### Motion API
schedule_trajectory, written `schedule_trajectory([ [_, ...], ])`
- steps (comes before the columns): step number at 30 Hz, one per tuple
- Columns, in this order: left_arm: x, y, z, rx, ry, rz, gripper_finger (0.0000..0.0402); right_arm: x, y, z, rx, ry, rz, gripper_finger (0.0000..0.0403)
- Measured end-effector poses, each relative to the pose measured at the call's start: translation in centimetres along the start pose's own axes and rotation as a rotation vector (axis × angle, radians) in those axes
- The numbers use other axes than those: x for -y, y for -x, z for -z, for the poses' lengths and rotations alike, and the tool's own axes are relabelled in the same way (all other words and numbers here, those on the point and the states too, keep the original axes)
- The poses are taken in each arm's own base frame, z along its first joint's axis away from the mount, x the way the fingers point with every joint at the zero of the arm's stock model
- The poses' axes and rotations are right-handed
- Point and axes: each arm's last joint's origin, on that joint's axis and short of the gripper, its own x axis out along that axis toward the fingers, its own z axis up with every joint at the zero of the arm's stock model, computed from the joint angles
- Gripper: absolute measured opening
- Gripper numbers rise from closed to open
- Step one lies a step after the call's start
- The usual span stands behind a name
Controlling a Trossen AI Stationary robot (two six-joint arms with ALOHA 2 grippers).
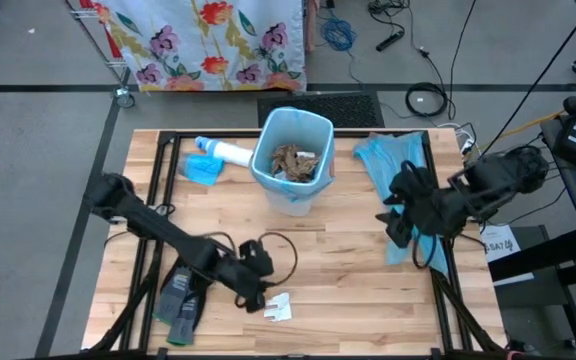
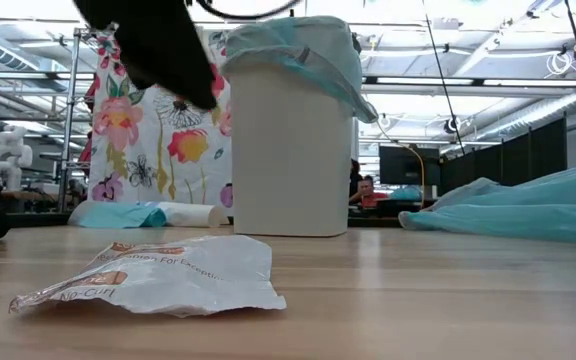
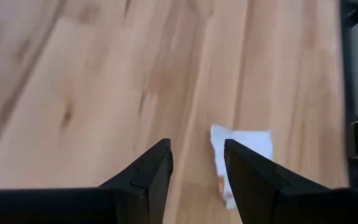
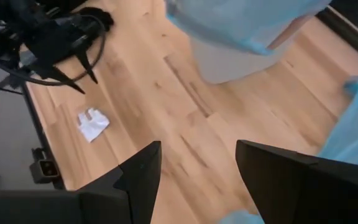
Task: Place trash/remove bag and relplace
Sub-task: Put the white paper into the trash bin
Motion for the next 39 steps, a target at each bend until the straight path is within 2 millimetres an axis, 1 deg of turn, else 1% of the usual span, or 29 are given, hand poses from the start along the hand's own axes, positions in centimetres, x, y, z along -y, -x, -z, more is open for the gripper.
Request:
schedule_trajectory([
  [4, 1.5, -1.9, 0.4, -0.054, 0.051, -0.008, 0.0150, -0.8, -0.4, 1.5, -0.032, 0.008, -0.003, 0.0199],
  [9, 2.6, -3.8, 1.2, -0.123, 0.147, 0.017, 0.0150, -1.5, -1.5, 3.9, -0.083, 0.016, 0.020, 0.0199],
  [14, 3.7, -4.9, 1.9, -0.148, 0.162, 0.019, 0.0150, -2.0, -2.8, 6.3, -0.121, -0.006, 0.063, 0.0199],
  [19, 3.8, -6.6, 2.7, -0.180, 0.148, -0.014, 0.0150, -2.5, -4.3, 8.7, -0.137, -0.039, 0.074, 0.0199],
  [24, 3.5, -8.4, 3.8, -0.226, 0.141, -0.046, 0.0150, -3.1, -5.8, 10.9, -0.143, -0.067, 0.050, 0.0199],
  [27, 3.5, -8.8, 4.0, -0.232, 0.141, -0.047, 0.0147, -3.4, -6.6, 11.9, -0.116, -0.091, 0.031, 0.0199],
  [29, 3.5, -8.9, 3.9, -0.235, 0.166, -0.047, 0.0130, -3.6, -7.0, 12.4, -0.084, -0.102, 0.018, 0.0199],
  [30, 3.4, -8.9, 3.9, -0.239, 0.180, -0.049, 0.0116, -3.7, -7.2, 12.6, -0.068, -0.113, 0.011, 0.0199],
  [34, 3.2, -8.9, 3.8, -0.257, 0.208, -0.036, 0.0024, -3.8, -7.9, 13.2, -0.019, -0.124, -0.008, 0.0199],
  [35, 3.2, -8.9, 3.7, -0.260, 0.219, -0.025, 0.0013, -3.8, -8.1, 13.2, -0.008, -0.124, -0.007, 0.0199],
  [39, 3.3, -8.8, 3.3, -0.276, 0.240, -0.021, 0.0004, -3.8, -8.5, 13.5, 0.005, -0.129, -0.007, 0.0199],
])
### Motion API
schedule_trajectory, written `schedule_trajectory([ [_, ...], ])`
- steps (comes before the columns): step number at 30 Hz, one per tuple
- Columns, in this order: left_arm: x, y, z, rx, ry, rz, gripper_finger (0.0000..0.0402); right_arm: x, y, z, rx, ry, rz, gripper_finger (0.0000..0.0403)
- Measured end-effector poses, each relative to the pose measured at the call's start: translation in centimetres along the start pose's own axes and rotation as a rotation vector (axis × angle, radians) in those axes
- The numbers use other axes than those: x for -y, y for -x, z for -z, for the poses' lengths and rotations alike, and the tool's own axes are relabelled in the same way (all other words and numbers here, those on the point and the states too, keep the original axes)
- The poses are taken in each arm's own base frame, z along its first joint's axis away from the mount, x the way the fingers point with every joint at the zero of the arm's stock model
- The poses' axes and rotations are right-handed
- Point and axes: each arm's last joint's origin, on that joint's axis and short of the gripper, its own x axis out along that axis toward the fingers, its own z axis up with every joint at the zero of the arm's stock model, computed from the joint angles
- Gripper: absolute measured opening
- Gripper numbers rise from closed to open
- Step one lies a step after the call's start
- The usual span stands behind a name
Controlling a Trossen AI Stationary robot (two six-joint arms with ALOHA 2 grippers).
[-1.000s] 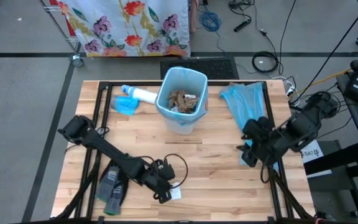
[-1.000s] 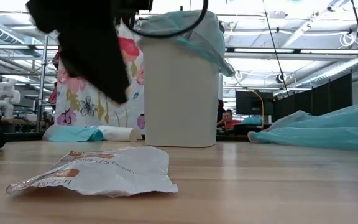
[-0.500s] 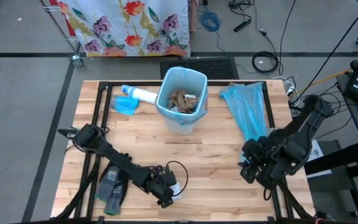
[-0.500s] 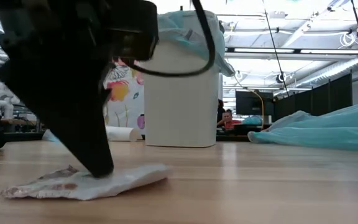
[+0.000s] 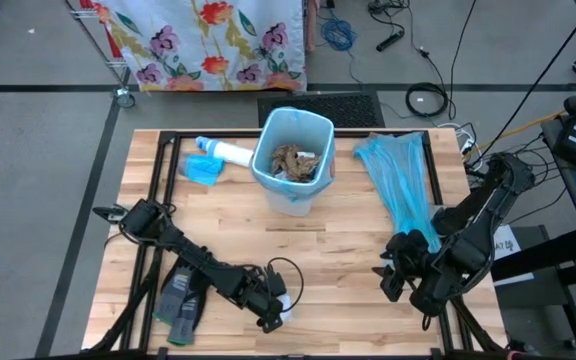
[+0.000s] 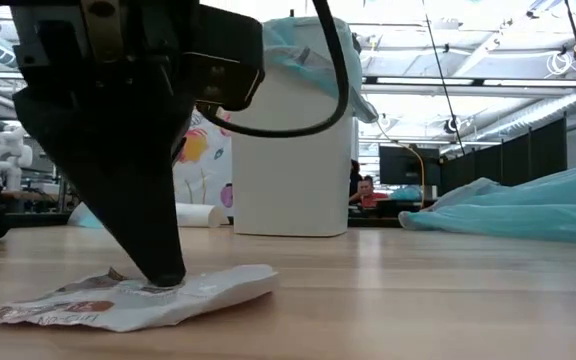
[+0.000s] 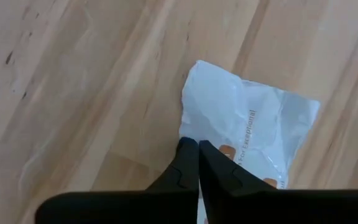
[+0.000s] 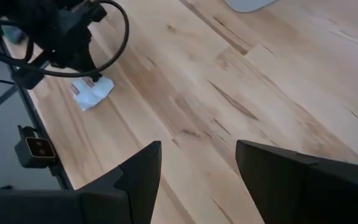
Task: Place trash/remove bag and relplace
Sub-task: Put the white paper into the trash bin
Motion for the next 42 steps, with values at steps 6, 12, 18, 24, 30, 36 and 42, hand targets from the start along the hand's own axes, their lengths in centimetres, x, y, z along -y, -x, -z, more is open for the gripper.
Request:
schedule_trajectory([
  [6, 0.8, 1.9, -0.8, 0.014, -0.010, -0.015, 0.0002, 0.1, -0.2, 0.2, 0.001, 0.001, 0.005, 0.0199],
  [12, 1.0, 2.6, -1.2, -0.008, -0.036, -0.053, 0.0001, -0.3, -0.7, 0.4, 0.006, 0.051, 0.005, 0.0199],
  [18, 1.7, 3.2, -1.7, 0.011, -0.032, -0.025, 0.0004, -0.9, -1.6, 1.1, 0.005, 0.093, 0.028, 0.0199],
  [24, 2.0, 3.2, -1.9, 0.003, -0.030, 0.031, 0.0033, -1.5, -2.4, 1.7, -0.005, 0.121, 0.049, 0.0199],
  [30, 2.3, 3.2, -2.5, 0.016, -0.010, 0.090, 0.0085, -1.9, -3.1, 2.1, -0.007, 0.128, 0.058, 0.0199],
  [36, 2.2, 3.1, -2.7, 0.027, -0.011, 0.089, 0.0165, -2.1, -3.3, 2.3, -0.007, 0.130, 0.062, 0.0199],
  [42, 2.2, 3.1, -2.7, 0.028, -0.013, 0.088, 0.0247, -2.1, -3.3, 2.3, -0.007, 0.127, 0.056, 0.0199],
])
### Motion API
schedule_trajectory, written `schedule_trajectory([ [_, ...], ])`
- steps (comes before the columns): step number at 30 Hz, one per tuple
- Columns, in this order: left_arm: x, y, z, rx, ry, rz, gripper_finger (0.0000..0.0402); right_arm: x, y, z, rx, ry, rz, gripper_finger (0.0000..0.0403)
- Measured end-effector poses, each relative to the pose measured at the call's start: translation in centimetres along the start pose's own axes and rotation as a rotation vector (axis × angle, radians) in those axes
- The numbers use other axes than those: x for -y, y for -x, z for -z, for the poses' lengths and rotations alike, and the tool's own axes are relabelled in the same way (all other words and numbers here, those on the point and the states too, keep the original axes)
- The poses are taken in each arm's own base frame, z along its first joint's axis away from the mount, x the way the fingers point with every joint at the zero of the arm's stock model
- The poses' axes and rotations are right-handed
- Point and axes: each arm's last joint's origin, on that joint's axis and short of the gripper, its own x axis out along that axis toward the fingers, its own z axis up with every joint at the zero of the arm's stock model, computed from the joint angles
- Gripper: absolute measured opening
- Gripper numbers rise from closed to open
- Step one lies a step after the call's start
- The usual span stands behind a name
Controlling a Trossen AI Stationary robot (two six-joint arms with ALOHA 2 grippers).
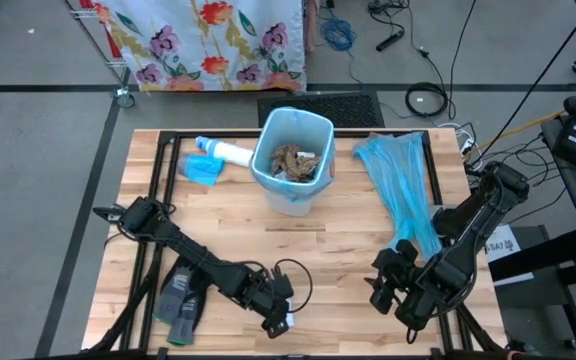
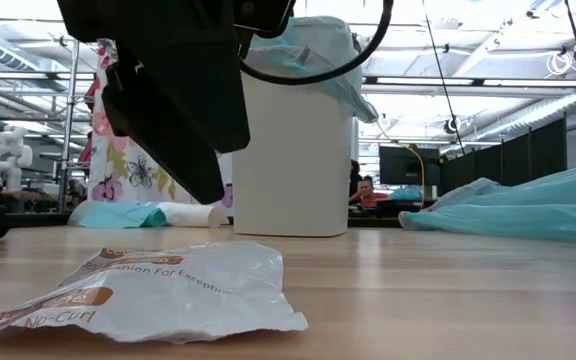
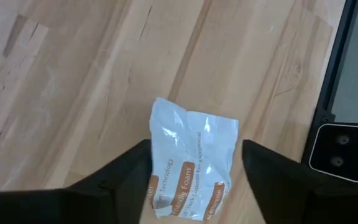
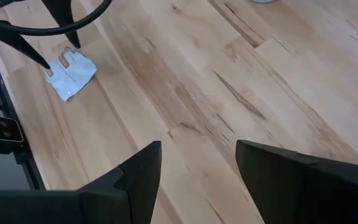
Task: Place trash/remove bag and relplace
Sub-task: Put the white paper into the trash bin
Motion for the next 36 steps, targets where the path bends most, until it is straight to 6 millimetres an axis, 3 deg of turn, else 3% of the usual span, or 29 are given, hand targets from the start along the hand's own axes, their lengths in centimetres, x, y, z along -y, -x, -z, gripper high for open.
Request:
schedule_trajectory([
  [5, 0.0, 0.0, 0.0, 0.002, -0.067, -0.005, 0.0299, -0.1, 0.0, 0.0, 0.001, -0.004, -0.006, 0.0199],
  [10, 0.1, 0.0, 0.2, 0.001, -0.156, -0.002, 0.0319, -0.1, 0.0, 0.0, 0.001, -0.008, -0.012, 0.0199],
  [20, 0.5, -1.2, 1.6, -0.017, -0.372, -0.031, 0.0320, -0.2, 0.0, 0.0, 0.002, -0.014, -0.021, 0.0199],
  [27, -0.1, -3.8, 2.3, -0.055, -0.374, -0.074, 0.0320, -0.5, 0.0, -0.1, 0.005, -0.031, -0.044, 0.0199],
  [32, -0.1, -4.5, 2.5, -0.057, -0.350, -0.064, 0.0317, -0.6, 0.0, -0.1, 0.005, -0.037, -0.054, 0.0199],
  [36, -0.3, -4.5, 2.3, -0.038, -0.310, -0.095, 0.0279, -0.6, 0.0, -0.1, 0.005, -0.038, -0.055, 0.0199],
])
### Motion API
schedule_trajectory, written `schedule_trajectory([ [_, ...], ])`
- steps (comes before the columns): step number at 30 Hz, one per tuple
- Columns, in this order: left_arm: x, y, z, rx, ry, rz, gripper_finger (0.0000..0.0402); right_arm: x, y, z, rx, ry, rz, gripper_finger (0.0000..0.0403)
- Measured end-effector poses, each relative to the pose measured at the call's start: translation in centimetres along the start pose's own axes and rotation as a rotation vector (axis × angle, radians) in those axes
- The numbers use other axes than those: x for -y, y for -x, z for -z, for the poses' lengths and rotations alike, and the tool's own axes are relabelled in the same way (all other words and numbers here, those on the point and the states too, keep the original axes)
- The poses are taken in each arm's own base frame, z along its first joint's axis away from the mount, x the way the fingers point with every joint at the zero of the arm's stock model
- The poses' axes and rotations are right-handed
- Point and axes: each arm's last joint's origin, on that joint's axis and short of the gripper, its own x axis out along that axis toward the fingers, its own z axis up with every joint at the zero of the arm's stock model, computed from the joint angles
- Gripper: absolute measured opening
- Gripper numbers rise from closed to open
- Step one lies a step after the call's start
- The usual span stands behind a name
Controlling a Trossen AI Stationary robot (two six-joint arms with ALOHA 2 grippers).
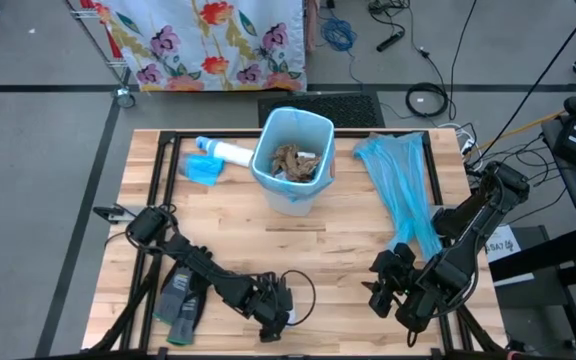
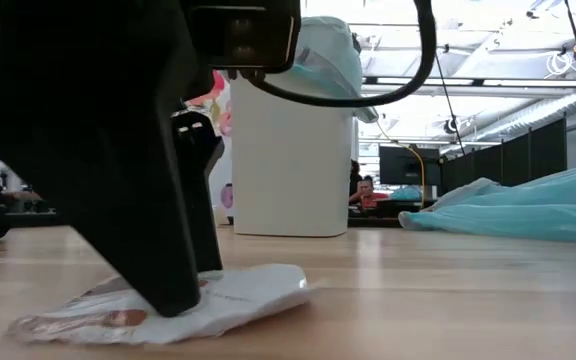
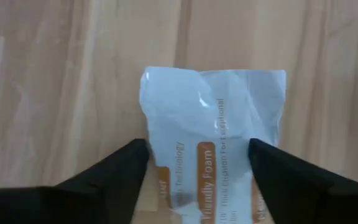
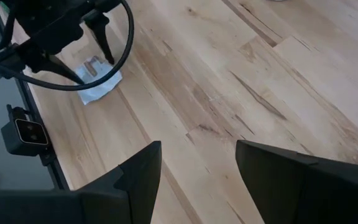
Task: Place trash/remove bag and relplace
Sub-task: Put the white paper into the trash bin
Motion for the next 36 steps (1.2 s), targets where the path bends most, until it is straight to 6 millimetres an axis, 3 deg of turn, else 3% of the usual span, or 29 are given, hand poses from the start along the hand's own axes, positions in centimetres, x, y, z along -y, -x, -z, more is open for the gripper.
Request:
schedule_trajectory([
  [4, -0.4, -0.1, -0.1, -0.011, 0.023, -0.014, 0.0193, 0.0, 0.0, 0.0, 0.000, 0.000, 0.000, 0.0199],
  [9, -1.0, 0.1, -0.7, -0.009, 0.044, 0.003, 0.0048, 0.0, 0.0, 0.0, 0.000, 0.000, 0.000, 0.0199],
  [11, -1.4, 0.1, -1.1, -0.017, 0.056, 0.003, 0.0014, 0.0, 0.0, 0.0, 0.001, 0.000, 0.000, 0.0199],
  [19, -2.6, 1.2, -2.9, -0.100, 0.063, -0.027, 0.0003, 0.0, 0.0, 0.0, 0.001, 0.000, 0.001, 0.0199],
  [30, -2.9, 4.8, -6.2, -0.109, 0.039, -0.097, 0.0001, 0.1, 0.0, 0.0, 0.000, 0.032, 0.010, 0.0199],
  [36, -2.6, 5.2, -6.0, -0.109, 0.019, -0.140, 0.0001, -0.1, 0.0, 0.0, 0.001, 0.051, -0.005, 0.0199],
])
